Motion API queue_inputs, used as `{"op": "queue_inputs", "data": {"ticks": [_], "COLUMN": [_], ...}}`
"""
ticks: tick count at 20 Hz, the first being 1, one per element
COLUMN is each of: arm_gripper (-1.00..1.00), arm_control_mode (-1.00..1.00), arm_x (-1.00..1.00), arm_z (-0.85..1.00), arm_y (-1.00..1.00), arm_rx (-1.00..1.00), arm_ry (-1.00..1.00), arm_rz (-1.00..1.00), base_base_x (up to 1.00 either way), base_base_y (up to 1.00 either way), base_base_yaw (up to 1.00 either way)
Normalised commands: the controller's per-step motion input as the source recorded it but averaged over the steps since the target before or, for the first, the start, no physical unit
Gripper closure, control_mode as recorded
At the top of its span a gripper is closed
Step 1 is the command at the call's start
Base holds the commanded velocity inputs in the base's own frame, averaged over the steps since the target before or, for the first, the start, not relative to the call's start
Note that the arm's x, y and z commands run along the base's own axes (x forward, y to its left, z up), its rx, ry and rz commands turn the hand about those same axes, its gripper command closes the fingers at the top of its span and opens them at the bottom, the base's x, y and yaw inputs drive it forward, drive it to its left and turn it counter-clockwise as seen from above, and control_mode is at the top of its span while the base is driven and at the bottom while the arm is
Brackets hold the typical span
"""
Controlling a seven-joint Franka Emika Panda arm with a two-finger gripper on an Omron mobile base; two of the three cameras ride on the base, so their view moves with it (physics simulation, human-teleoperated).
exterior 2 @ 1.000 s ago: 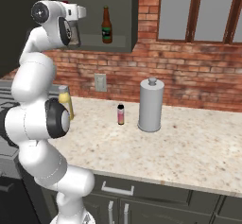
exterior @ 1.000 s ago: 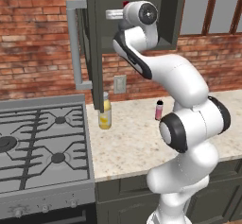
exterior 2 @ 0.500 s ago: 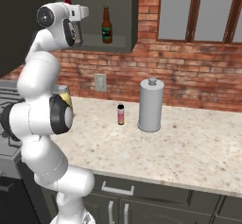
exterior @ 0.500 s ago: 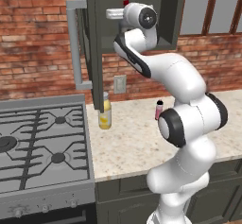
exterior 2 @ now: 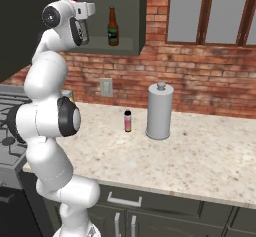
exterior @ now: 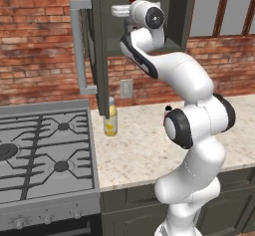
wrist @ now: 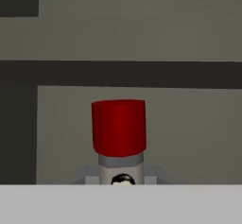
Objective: Sort all alcoholic drinks to one cabinet, and non-alcoholic drinks to the other.
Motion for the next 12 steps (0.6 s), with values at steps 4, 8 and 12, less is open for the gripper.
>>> {"op": "queue_inputs", "data": {"ticks": [4,8,12], "arm_gripper": [1.00,1.00,1.00], "arm_control_mode": [-1.00,-1.00,-1.00], "arm_x": [0.02,0.05,0.20], "arm_z": [0.11,0.00,0.00], "arm_y": [0.00,-0.01,-0.08], "arm_rx": [0.00,0.00,0.00], "arm_ry": [0.00,0.00,0.00], "arm_rz": [0.00,0.00,0.00], "base_base_x": [0.00,0.00,0.00], "base_base_y": [0.00,0.00,0.00], "base_base_yaw": [0.00,0.00,0.00]}}
